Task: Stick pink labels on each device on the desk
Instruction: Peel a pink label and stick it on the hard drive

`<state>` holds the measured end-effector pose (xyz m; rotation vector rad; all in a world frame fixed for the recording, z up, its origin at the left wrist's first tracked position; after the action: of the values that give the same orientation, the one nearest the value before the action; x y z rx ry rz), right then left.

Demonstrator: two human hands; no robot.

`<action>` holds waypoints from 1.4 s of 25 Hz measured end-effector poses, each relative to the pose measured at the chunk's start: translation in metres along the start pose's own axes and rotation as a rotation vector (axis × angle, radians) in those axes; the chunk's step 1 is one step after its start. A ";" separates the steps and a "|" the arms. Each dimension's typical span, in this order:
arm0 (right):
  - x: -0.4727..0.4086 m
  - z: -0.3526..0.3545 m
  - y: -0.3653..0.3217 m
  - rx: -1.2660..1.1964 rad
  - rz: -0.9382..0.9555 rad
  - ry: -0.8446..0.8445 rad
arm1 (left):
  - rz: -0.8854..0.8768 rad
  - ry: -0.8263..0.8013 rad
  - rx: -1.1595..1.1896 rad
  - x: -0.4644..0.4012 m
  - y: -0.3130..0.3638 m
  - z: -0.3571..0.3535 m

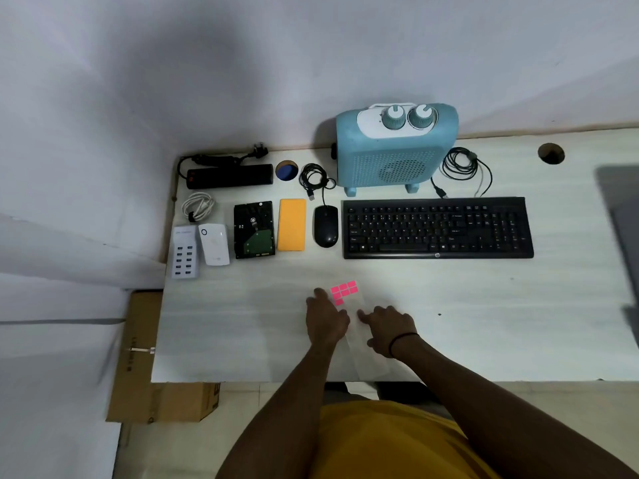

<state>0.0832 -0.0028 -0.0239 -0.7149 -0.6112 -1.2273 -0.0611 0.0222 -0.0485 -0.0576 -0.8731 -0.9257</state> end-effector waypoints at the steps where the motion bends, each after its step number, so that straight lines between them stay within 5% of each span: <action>1: 0.000 -0.002 0.000 -0.001 -0.003 -0.003 | 0.100 0.024 0.090 0.006 0.001 -0.002; 7: 0.002 -0.006 0.002 0.010 0.019 -0.003 | 0.337 -0.131 0.382 0.011 0.018 -0.008; 12: 0.001 0.002 0.011 -0.140 0.040 -0.041 | 0.246 -0.157 0.395 0.016 0.024 -0.011; 20: 0.012 0.081 0.014 -0.620 0.111 0.648 | 0.017 -0.095 0.796 0.020 0.039 0.038; 28: 0.014 0.129 0.005 -0.525 0.287 0.910 | -0.192 -0.206 0.978 0.037 0.056 0.076; 35: 0.015 0.128 -0.005 -0.519 0.326 0.869 | -0.249 -0.186 0.938 0.036 0.047 0.084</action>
<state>0.0766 0.0857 0.0697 -0.5900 0.5398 -1.2482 -0.0697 0.0607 0.0461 0.7977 -1.4379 -0.6653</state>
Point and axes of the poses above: each hand's wrist, its own x-axis away from the middle knuckle, its own z-axis out of the back of the hand, y = z × x, the point moved 2 cm from there along -x, towards the middle knuckle, and after that the axes turned 5 degrees about z, right-handed, at the moved point
